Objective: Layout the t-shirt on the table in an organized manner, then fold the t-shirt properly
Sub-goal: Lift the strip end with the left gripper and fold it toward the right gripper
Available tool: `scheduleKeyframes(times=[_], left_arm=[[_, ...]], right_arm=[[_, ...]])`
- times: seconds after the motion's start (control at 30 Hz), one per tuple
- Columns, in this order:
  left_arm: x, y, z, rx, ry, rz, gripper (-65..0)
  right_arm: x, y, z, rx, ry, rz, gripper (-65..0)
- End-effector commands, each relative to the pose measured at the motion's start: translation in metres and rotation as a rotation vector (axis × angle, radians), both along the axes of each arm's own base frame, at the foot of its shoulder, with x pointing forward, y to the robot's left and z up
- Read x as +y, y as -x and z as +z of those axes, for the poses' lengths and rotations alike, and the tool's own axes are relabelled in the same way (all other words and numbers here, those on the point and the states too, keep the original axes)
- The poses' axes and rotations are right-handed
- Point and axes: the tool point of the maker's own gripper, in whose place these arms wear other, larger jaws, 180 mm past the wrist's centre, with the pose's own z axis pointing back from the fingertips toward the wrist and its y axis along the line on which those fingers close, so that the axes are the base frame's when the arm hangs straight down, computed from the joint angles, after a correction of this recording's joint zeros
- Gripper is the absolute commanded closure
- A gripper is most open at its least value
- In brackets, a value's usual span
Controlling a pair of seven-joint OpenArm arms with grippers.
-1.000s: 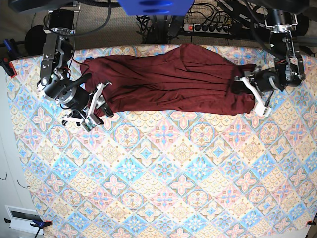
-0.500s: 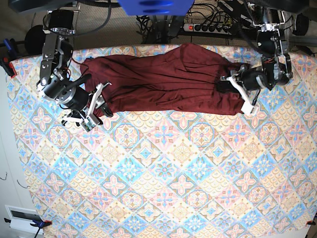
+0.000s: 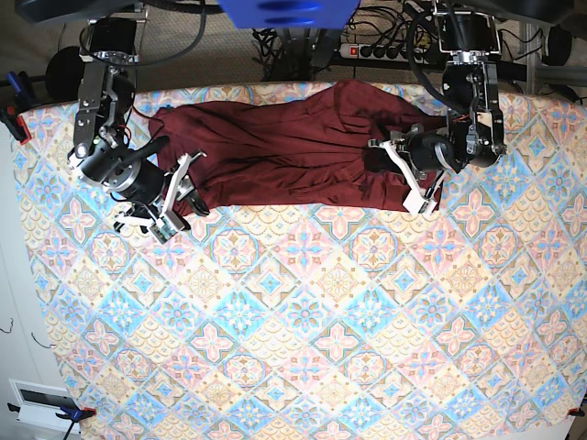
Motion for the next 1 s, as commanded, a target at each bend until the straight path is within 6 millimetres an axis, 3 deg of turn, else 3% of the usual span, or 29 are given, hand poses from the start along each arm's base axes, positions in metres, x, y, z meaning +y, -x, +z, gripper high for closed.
scheduleKeyframes(times=[0.0, 0.1, 0.2, 0.4, 0.57, 0.73, 0.97], left_arm=[[0.001, -0.009, 0.011, -0.037, 0.013, 0.011, -18.0], [0.004, -0.010, 0.014, -0.041, 0.030, 0.027, -36.3], [0.022, -0.019, 0.028, -0.076, 0.090, 0.111, -45.0], [0.055, -0.033, 0.054, -0.152, 0.180, 0.249, -46.2], [0.071, -0.031, 0.051, -0.139, 0.123, 0.242, -46.2], [0.048, -0.025, 0.033, -0.090, 0.060, 0.150, -46.2], [-0.013, -0.023, 0.018, -0.053, 0.084, 0.056, -46.2]], right_arm=[[0.001, -0.007, 0.015, -0.054, -0.011, 0.007, -22.8], [0.001, -0.007, 0.015, -0.054, -0.011, 0.007, -22.8], [0.001, -0.007, 0.015, -0.054, -0.011, 0.007, -22.8], [0.001, -0.007, 0.015, -0.054, -0.011, 0.007, -22.8], [0.001, -0.007, 0.015, -0.053, -0.012, 0.007, -22.8], [0.001, -0.007, 0.015, -0.053, -0.012, 0.008, -22.8], [0.001, -0.007, 0.014, -0.050, -0.012, 0.007, -22.8]])
